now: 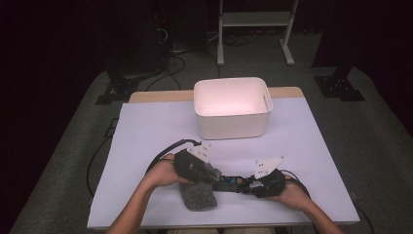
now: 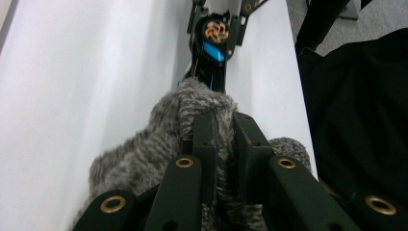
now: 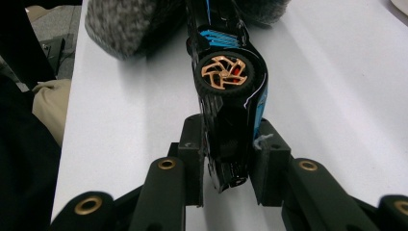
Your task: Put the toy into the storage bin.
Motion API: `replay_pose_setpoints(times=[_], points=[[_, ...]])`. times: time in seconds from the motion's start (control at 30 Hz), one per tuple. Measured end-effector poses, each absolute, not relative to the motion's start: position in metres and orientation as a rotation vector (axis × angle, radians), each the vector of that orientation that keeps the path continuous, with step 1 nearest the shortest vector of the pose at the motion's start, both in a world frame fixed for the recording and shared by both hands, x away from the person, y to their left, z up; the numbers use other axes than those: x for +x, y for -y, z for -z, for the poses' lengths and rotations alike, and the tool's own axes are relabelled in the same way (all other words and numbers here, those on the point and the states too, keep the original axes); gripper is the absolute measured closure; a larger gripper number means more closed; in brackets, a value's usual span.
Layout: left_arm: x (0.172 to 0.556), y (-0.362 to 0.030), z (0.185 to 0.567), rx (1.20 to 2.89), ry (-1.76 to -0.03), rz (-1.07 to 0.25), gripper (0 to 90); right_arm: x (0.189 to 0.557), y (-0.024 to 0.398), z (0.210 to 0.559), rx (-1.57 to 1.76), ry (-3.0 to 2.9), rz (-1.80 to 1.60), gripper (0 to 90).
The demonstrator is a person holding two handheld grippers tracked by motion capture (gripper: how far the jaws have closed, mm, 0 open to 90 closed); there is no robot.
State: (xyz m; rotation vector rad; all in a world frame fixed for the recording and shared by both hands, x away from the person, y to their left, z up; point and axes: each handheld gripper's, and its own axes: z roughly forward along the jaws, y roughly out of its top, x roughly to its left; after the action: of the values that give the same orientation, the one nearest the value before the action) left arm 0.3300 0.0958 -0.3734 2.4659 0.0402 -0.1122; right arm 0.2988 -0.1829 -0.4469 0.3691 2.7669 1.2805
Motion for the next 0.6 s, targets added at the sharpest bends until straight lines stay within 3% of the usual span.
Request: replay_pose_setpoints(times=[0.47, 0.6], points=[[0.329, -0.128, 0.384, 2.417, -0.131, 0.100, 80.6, 0.303, 0.181, 0.442, 0.370, -2.819, -1.245, 68.9], [0.329, -0.122, 0.386, 2.414, -0.118, 0.104, 80.7, 0.304, 0.175, 0.435, 0.392, -2.824, -1.237, 56.8]])
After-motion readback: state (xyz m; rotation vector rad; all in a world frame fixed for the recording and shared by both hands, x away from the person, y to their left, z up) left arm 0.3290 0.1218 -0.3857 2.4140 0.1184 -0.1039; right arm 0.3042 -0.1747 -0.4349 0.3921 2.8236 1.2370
